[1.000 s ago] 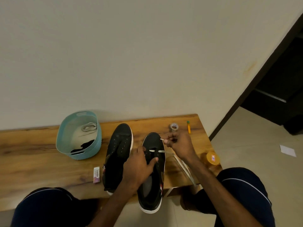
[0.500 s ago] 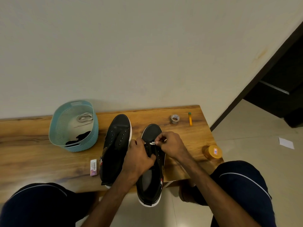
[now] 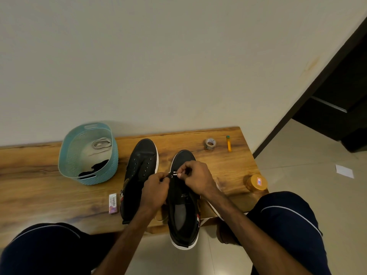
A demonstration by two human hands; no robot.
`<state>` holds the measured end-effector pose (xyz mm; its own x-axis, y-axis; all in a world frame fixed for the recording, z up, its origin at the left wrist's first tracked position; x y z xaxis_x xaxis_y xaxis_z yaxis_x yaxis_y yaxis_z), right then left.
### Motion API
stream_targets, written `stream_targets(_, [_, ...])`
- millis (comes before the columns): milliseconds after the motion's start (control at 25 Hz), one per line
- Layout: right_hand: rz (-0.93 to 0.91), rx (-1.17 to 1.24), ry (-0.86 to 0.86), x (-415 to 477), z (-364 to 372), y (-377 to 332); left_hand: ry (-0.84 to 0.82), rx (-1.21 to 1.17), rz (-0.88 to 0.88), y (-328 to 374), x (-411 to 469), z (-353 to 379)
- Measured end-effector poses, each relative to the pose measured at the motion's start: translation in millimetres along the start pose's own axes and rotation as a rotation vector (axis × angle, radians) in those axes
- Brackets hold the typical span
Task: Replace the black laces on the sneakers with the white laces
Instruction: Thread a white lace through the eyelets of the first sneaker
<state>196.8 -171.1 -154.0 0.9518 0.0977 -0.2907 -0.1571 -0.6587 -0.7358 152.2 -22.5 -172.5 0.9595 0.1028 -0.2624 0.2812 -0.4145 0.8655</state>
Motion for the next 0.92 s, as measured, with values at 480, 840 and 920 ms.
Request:
stream_targets(480, [0.019, 0.123, 0.062, -1, -6, 8, 0.121, 0.097, 0.100, 18, 0, 3])
stream_targets(840, [-0.003, -0.429, 0.101, -37, -12, 0, 0.206, -0.653, 0.000, 20, -8, -17])
stream_targets(920, [-0.023, -0.463, 0.127, -41, -15, 1, 0.260, -1.036, -0.008, 31, -8, -37])
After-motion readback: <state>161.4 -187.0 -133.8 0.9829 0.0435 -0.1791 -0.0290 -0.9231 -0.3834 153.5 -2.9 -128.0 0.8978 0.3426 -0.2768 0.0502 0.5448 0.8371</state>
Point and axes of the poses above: each hand's wrist, its own x-axis towards the middle knuckle, its own z-axis out of the palm, y = z × x, the point moved 9 cm from there along x, towards the middle knuckle, and after that the axes turned 7 degrees about z, right-handed, at the moved point
